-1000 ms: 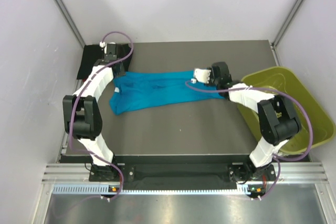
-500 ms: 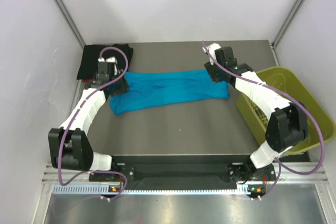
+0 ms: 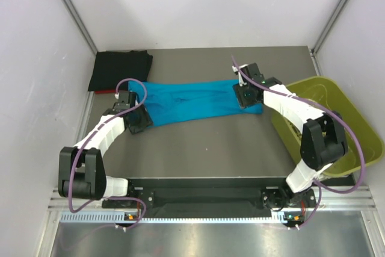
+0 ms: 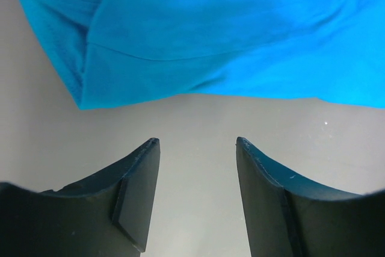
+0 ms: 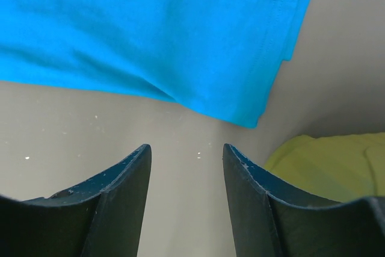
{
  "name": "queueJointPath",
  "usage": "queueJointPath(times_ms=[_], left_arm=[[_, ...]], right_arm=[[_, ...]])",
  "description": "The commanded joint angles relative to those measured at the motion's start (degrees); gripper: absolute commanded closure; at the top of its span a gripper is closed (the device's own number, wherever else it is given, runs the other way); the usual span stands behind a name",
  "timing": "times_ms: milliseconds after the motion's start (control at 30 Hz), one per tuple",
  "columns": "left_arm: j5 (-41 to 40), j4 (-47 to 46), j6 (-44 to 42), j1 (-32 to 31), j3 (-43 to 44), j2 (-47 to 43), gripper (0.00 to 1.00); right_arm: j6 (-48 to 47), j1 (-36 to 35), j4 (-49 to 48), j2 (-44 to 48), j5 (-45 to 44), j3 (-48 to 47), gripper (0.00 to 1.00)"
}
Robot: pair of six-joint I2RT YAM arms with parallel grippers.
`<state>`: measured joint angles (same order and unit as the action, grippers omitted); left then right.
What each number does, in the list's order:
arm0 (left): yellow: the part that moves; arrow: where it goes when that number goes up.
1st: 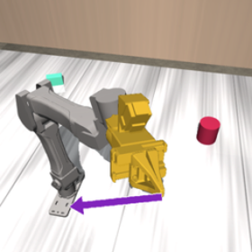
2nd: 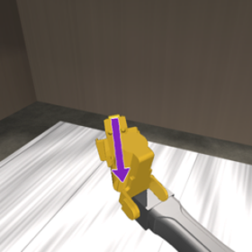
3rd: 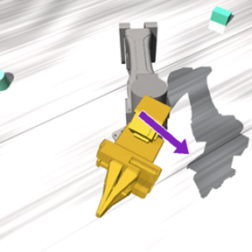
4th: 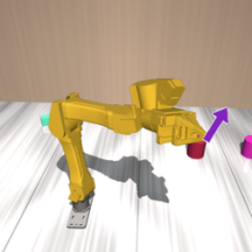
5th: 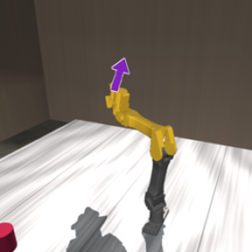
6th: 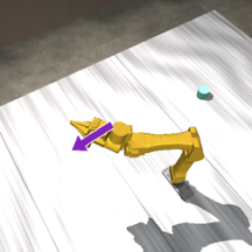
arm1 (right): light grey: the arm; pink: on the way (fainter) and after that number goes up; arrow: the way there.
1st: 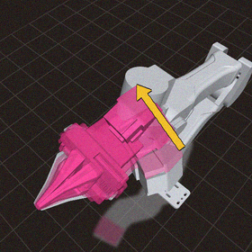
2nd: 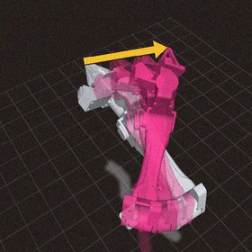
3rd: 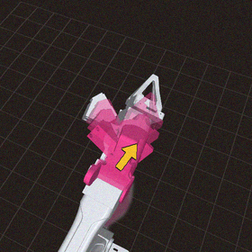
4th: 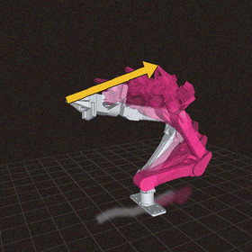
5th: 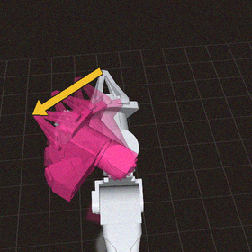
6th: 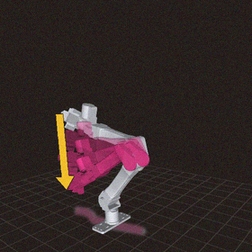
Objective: Fold and stack the t-shirts
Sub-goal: Fold the tshirt
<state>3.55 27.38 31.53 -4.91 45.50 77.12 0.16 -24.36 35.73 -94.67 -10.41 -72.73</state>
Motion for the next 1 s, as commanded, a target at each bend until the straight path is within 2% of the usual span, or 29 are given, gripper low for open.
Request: queueJointPath(times_ms=[0,267,600,733,767,833,867,933,967], left_arm=[[-5.3,-3.5,2.6,0.2,0.2,-1.3,0.41],[-12.5,-1.9,0.7,0.2,0.8,-2.1,0.41],[-14.6,-2.4,0.6,0.2,1.4,2.9,0.41],[-16.6,-2.1,-0.3,0.2,2.4,4.3,0.58],[-16.7,-2.2,-0.6,0.2,2.5,4.5,0.67],[-17.2,-2.0,-0.9,0.2,2.8,5.2,0.77],[-17.3,-2.0,-1.3,0.2,2.7,5.5,0.89],[-18.0,-1.8,-1.6,0.2,2.7,6.0,1.00],[-18.6,-1.6,-2.3,0.2,2.7,6.1,1.00]], right_arm=[[2.1,-1.7,-0.7,1.1,-2.0,0.9,0.48],[2.5,-5.2,-0.6,2.7,-4.0,2.5,0.47],[1.2,-5.8,-0.7,0.7,-8.7,3.5,0.44],[1.1,-5.8,-0.8,1.6,-9.3,4.4,0.44],[1.0,-5.8,-1.1,1.8,-9.3,5.1,0.44],[0.6,-5.8,-1.0,1.9,-9.5,5.8,0.43],[0.6,-5.9,-0.7,1.9,-9.8,6.1,0.43],[0.5,-6.0,-0.6,1.9,-10.2,6.6,0.43],[0.5,-6.0,-0.6,2.0,-10.5,7.3,0.42]])
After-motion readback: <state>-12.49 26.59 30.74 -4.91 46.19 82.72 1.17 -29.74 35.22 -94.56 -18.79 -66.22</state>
